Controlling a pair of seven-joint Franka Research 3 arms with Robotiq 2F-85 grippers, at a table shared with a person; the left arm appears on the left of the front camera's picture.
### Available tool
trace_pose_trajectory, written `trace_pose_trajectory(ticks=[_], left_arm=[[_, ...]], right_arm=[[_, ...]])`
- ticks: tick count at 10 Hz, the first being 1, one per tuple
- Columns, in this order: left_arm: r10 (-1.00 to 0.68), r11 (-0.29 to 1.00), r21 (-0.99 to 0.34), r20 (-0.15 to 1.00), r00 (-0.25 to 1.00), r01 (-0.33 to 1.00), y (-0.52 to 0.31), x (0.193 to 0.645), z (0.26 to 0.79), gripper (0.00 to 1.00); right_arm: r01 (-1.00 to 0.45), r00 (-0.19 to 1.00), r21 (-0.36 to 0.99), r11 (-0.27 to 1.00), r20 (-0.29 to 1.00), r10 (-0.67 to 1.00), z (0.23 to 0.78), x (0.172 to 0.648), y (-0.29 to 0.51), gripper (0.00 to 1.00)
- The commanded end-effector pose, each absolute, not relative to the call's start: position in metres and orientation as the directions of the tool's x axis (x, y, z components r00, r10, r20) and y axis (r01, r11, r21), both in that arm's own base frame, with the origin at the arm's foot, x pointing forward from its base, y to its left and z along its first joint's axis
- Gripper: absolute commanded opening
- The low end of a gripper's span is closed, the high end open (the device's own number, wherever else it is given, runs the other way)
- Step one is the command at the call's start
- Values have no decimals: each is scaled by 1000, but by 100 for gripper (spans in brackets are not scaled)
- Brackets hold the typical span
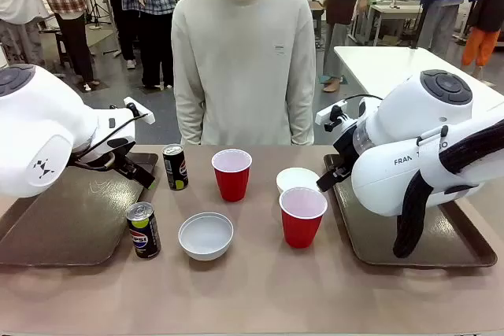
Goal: Prepare tableware on both trays.
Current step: Pick up a Picnic Bowl from the table and place it on a Handle tray.
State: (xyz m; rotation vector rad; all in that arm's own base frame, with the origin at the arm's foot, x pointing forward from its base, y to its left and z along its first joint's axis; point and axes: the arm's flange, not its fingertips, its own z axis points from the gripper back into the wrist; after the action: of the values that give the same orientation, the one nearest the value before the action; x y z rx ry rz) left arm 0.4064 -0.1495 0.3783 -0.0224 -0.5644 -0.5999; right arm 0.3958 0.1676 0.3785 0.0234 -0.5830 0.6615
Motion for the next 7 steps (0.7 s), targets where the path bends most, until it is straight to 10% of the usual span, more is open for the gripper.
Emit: trace_pose_trajectory(ticks=[1, 7], left_arm=[[-529, 830, 140, 509, 679, 541, -150, 406, 378, 100], [-529, 830, 140, 509, 679, 541, -150, 406, 378, 100]], right_arm=[[-585, 635, -160, 795, 518, 573, 379, 396, 168, 100], [-585, 635, -160, 795, 518, 573, 379, 396, 168, 100]])
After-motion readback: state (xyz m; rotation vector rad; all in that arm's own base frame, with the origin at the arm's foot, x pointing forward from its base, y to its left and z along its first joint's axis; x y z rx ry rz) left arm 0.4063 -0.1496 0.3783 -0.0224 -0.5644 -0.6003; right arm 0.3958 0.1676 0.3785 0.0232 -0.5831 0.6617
